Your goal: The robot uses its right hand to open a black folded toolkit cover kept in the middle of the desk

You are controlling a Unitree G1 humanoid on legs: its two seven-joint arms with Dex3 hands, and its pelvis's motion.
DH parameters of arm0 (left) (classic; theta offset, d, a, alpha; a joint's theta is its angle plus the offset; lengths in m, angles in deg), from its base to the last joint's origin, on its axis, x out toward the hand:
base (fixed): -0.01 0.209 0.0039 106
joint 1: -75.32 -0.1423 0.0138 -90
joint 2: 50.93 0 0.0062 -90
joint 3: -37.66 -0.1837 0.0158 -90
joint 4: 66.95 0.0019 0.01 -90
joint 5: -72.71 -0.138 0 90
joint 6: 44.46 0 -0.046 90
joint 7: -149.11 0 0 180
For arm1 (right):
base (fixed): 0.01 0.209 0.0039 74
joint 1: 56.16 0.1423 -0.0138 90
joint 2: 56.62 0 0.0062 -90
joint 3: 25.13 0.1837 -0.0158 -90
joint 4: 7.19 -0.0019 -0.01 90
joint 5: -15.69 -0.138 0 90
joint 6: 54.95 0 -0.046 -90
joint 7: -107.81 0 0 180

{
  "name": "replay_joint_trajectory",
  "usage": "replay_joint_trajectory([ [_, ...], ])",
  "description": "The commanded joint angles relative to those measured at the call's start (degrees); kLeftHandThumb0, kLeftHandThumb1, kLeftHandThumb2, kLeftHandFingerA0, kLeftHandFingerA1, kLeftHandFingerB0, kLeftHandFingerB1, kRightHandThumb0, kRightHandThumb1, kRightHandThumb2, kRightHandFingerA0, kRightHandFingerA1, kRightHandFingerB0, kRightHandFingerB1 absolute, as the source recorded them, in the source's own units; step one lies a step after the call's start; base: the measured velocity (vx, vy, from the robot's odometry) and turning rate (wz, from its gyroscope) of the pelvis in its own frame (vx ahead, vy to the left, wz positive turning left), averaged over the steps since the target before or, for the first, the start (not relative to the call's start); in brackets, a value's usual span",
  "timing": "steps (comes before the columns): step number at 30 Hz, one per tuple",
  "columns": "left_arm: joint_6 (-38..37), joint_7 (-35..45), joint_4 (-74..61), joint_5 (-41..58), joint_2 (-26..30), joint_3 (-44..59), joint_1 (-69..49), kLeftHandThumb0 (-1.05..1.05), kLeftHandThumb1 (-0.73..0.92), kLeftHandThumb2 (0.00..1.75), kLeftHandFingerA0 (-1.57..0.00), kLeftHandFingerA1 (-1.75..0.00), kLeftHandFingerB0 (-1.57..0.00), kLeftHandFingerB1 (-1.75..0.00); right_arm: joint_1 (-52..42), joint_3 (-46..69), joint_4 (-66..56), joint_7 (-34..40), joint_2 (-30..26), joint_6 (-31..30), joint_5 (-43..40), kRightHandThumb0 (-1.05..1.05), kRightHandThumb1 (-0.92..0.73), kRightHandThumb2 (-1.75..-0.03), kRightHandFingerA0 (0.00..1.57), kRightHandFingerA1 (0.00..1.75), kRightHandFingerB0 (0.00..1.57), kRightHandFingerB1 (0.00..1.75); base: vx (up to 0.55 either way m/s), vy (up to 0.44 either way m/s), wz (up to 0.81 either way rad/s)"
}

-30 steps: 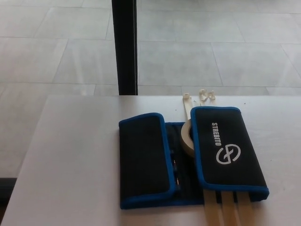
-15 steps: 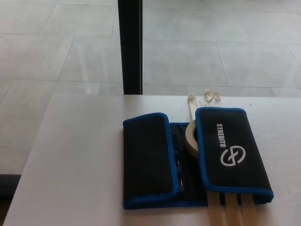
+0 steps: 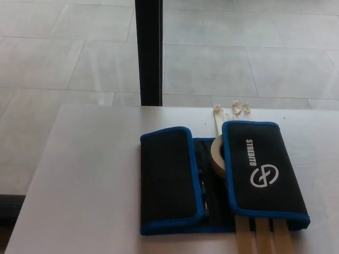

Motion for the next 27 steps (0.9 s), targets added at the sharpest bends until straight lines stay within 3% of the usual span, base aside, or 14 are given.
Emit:
replay_joint_trajectory([
  [1, 1.84, -2.66, 1.33, 2.45, 2.75, 1.46, 0.42, -1.05, 0.4, 1.38, -0.4, -1.16, -0.32, -1.1, -6.91, -19.96, 0.82, -5.13, -6.98, 15.65, 25.9, -0.69, -0.74, -0.63, 0.41, 0.4, 0.32, 0.31, 0.0, 0.0, 0.0],
  [2, 1.75, -2.54, 1.23, 2.18, 2.81, 1.14, 0.33, -1.05, 0.41, 1.37, -0.47, -1.18, -0.36, -1.12, -7.17, -21.65, 1.34, -6.37, -8.19, 16.6, 26.81, -0.64, -0.71, -0.62, 0.36, 0.42, 0.33, 0.31, 0.0, 0.0, 0.0],
  [12, 2.02, -2.63, 1.07, 2.06, 3.32, 0.96, 0.68, -1.05, 0.41, 1.38, -0.42, -1.16, -0.33, -1.1, -6.33, -27.48, 4.31, -3.13, -15.11, 18.6, 34.84, -0.58, -0.71, -0.61, 0.39, 0.5, 0.32, 0.33, 0.0, 0.0, 0.0],
  [13, 1.86, -2.67, 1.04, 1.92, 3.39, 0.85, 0.64, -1.05, 0.41, 1.37, -0.49, -1.2, -0.38, -1.13, -6.02, -27.83, 5.63, -2.13, -15.88, 19.4, 35.45, -0.56, -0.7, -0.61, 0.4, 0.5, 0.33, 0.33, 0.0, 0.0, 0.0],
  [14, 1.88, -2.76, 1.1, 1.87, 3.45, 0.82, 0.72, -1.05, 0.39, 1.3, -0.26, -1.45, -0.28, -1.44, -5.81, -28.3, 6.16, -1.2, -16.85, 19.47, 36.83, -0.56, -0.7, -0.61, 0.42, 0.5, 0.33, 0.32, 0.0, 0.0, 0.0],
  [18, 2.24, -2.71, 1.39, 1.51, 3.83, 0.48, 0.94, -1.05, 0.4, 1.29, -0.25, -1.43, -0.25, -1.42, -5.17, -31.03, 6.81, 1.89, -20.92, 20.08, 42.86, -0.58, -0.74, -0.62, 0.42, 0.53, 0.31, 0.33, 0.0, 0.0, 0.0],
  [19, 2.17, -2.6, 1.35, 1.69, 3.81, 0.65, 0.94, -1.03, 0.41, 1.36, -0.48, -1.17, -0.37, -1.11, -4.81, -32.07, 7.54, 2.84, -22.1, 21.55, 44.67, -0.58, -0.72, -0.62, 0.44, 0.55, 0.33, 0.33, 0.0, 0.0, 0.0],
  [20, 2.15, -2.67, 1.36, 1.86, 3.76, 0.82, 0.95, -1.05, 0.38, 1.3, -0.26, -1.48, -0.27, -1.44, -4.62, -32.82, 7.84, 3.61, -22.85, 22.12, 45.93, -0.57, -0.72, -0.62, 0.45, 0.56, 0.33, 0.33, 0.0, 0.0, 0.0],
  [21, 2.12, -2.75, 1.51, 2.0, 3.74, 0.98, 0.96, -1.05, 0.38, 1.31, -0.24, -1.47, -0.26, -1.46, -4.27, -34.09, 7.66, 3.71, -24.2, 21.66, 48.08, -0.58, -0.74, -0.62, 0.4, 0.54, 0.31, 0.34, 0.0, 0.0, 0.0],
  [22, 2.05, -2.68, 1.69, 2.05, 3.76, 1.04, 0.96, -1.05, 0.38, 1.31, -0.24, -1.47, -0.26, -1.46, -3.82, -35.25, 7.42, 3.15, -25.44, 20.96, 49.8, -0.58, -0.74, -0.62, 0.4, 0.54, 0.31, 0.34, 0.0, 0.0, 0.0],
  [23, 2.08, -2.78, 1.76, 2.1, 3.75, 1.11, 1.03, -1.05, 0.41, 1.37, -0.46, -1.19, -0.35, -1.12, -3.1, -36.17, 8.37, 3.91, -26.09, 21.38, 50.86, -0.58, -0.73, -0.62, 0.42, 0.53, 0.34, 0.33, 0.0, 0.0, 0.0],
  [25, 2.04, -3.02, 1.81, 1.78, 3.7, 0.82, 1.01, -1.05, 0.41, 1.37, -0.47, -1.19, -0.36, -1.12, -2.5, -37.35, 8.99, 3.92, -27.0, 20.6, 51.72, -0.59, -0.73, -0.62, 0.4, 0.53, 0.33, 0.33, 0.0, 0.0, 0.0],
  [26, 2.11, -2.89, 1.76, 1.85, 3.66, 0.85, 1.09, -1.05, 0.39, 1.3, -0.24, -1.49, -0.26, -1.44, -2.16, -38.09, 9.32, 3.65, -27.5, 19.43, 52.44, -0.57, -0.69, -0.61, 0.41, 0.48, 0.35, 0.34, 0.0, 0.0, 0.0],
  [27, 2.15, -2.63, 1.77, 1.62, 3.74, 0.58, 1.08, -1.05, 0.39, 1.31, -0.25, -1.48, -0.26, -1.44, -1.27, -39.37, 10.99, 4.1, -27.85, 18.57, 53.56, -0.62, -0.73, -0.62, 0.32, 0.51, 0.31, 0.31, 0.0, 0.0, 0.0],
])
